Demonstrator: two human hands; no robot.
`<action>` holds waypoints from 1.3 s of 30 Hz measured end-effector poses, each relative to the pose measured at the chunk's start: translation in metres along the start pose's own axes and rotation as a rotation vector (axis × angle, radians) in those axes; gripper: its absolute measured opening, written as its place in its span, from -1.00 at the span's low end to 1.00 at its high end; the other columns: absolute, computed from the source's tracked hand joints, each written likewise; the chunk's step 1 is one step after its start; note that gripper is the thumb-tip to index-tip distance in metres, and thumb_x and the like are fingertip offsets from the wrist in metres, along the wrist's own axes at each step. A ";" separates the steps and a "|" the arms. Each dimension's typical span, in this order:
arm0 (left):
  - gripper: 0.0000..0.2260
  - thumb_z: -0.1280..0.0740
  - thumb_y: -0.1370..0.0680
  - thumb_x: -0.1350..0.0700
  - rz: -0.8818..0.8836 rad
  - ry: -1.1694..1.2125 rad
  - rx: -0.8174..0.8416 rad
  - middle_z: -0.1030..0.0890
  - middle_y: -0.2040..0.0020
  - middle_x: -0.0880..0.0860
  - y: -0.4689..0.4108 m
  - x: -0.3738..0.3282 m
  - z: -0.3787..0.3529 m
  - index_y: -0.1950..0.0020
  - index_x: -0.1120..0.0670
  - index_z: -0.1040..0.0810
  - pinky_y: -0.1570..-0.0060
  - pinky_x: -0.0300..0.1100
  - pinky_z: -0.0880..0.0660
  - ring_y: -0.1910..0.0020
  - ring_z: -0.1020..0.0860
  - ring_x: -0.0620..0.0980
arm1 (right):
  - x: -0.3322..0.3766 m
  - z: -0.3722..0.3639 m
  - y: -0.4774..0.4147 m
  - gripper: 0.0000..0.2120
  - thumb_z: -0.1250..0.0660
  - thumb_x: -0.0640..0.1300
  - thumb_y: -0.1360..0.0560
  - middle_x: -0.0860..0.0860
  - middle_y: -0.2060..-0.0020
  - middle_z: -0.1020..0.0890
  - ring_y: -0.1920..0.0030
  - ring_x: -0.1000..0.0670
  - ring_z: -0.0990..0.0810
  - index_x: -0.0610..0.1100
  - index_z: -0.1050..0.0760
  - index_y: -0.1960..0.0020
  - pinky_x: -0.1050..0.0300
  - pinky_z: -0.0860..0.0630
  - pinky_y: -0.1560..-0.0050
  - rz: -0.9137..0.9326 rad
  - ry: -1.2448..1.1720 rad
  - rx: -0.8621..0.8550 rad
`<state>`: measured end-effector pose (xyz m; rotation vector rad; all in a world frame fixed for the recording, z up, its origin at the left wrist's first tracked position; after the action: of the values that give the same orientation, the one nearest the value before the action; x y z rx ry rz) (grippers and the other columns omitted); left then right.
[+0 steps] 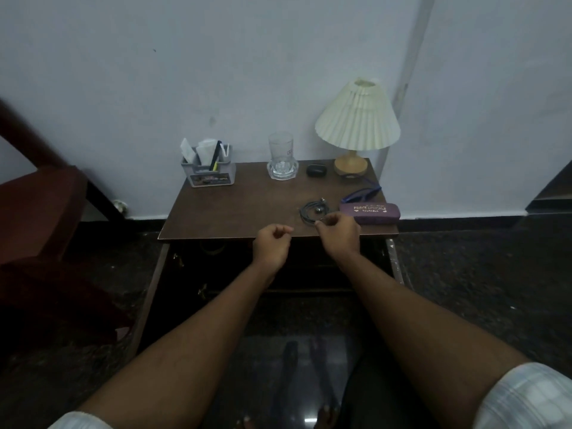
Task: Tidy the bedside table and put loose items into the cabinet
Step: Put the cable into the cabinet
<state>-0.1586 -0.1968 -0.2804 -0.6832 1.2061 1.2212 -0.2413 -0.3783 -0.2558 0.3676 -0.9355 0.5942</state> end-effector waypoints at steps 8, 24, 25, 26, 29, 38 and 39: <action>-0.63 -0.34 -0.52 0.25 -0.136 -0.311 0.084 -0.62 -0.24 0.17 -0.064 -0.047 -0.045 -0.33 0.20 -0.54 -0.26 0.00 -0.52 -0.20 -0.60 0.12 | -0.001 -0.008 -0.022 -0.63 -0.49 0.04 -0.48 -0.14 -0.12 -0.65 -0.12 -0.16 -0.64 -0.16 -0.60 -0.18 0.07 -0.55 0.03 -0.087 0.084 -0.019; -0.88 -0.40 -0.40 0.14 -0.160 -0.669 0.046 -0.69 0.10 0.20 -0.089 -0.057 -0.057 0.19 0.19 -0.65 0.01 0.01 -0.60 0.04 -0.64 0.18 | 0.005 -0.017 -0.026 -0.76 -0.43 -0.07 -0.50 -0.15 -0.05 -0.64 -0.06 -0.18 -0.65 -0.17 -0.59 -0.10 0.05 -0.56 0.08 -0.020 0.222 -0.077; -0.90 -0.39 -0.40 0.15 -0.150 -0.639 0.040 -0.69 0.10 0.19 -0.087 -0.055 -0.054 0.21 0.18 -0.65 0.03 -0.02 -0.59 0.04 -0.64 0.17 | 0.005 -0.017 -0.025 -0.77 -0.41 -0.09 -0.51 -0.16 -0.05 -0.64 -0.06 -0.17 -0.65 -0.18 -0.59 -0.10 0.04 -0.58 0.07 -0.016 0.220 -0.075; -0.91 -0.39 -0.40 0.15 -0.138 -0.610 0.034 -0.69 0.10 0.18 -0.085 -0.053 -0.051 0.21 0.16 -0.65 0.05 -0.06 -0.59 0.04 -0.64 0.15 | 0.005 -0.017 -0.024 -0.77 -0.41 -0.10 -0.51 -0.16 -0.05 -0.65 -0.06 -0.17 -0.65 -0.19 -0.60 -0.11 0.02 -0.60 0.04 -0.015 0.215 -0.073; -0.89 -0.42 -0.40 0.11 -0.082 -0.512 -0.014 -0.71 0.08 0.11 -0.077 -0.048 -0.038 0.15 0.12 -0.68 0.09 -0.18 -0.52 0.03 -0.65 0.09 | 0.002 -0.017 -0.018 -0.74 -0.43 -0.08 -0.49 -0.14 -0.05 -0.67 -0.07 -0.15 -0.66 -0.19 -0.61 -0.12 0.01 -0.62 -0.01 -0.027 0.186 -0.063; -0.82 -0.46 -0.34 0.14 0.068 -0.327 -0.117 -0.71 0.23 0.05 -0.045 -0.026 -0.020 0.44 0.06 -0.54 0.15 -0.24 -0.52 0.13 -0.67 0.06 | -0.066 -0.037 0.030 -0.60 -0.47 0.16 -0.41 -0.08 0.08 -0.73 0.07 -0.11 -0.72 -0.18 -0.70 0.02 -0.01 -0.67 0.04 -0.634 -0.524 -0.112; -0.84 -0.46 -0.34 0.14 0.080 -0.314 -0.124 -0.70 0.24 0.05 -0.042 -0.022 -0.020 0.43 0.06 -0.55 0.15 -0.22 -0.54 0.14 -0.67 0.07 | -0.070 -0.046 0.035 -0.62 -0.47 0.17 -0.42 -0.08 0.10 -0.73 0.11 -0.08 -0.72 -0.16 -0.68 0.07 -0.01 -0.68 0.07 -0.676 -0.632 -0.060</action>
<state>-0.1229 -0.2330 -0.2735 -0.5137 0.9099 1.4205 -0.2650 -0.3479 -0.3378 0.8010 -1.3342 -0.1925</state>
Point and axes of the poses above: each hand's wrist, its own y-axis away from the middle knuckle, its own z-axis out of the back of the hand, x = y × z, the point moved 9 cm from there along -y, towards the middle knuckle
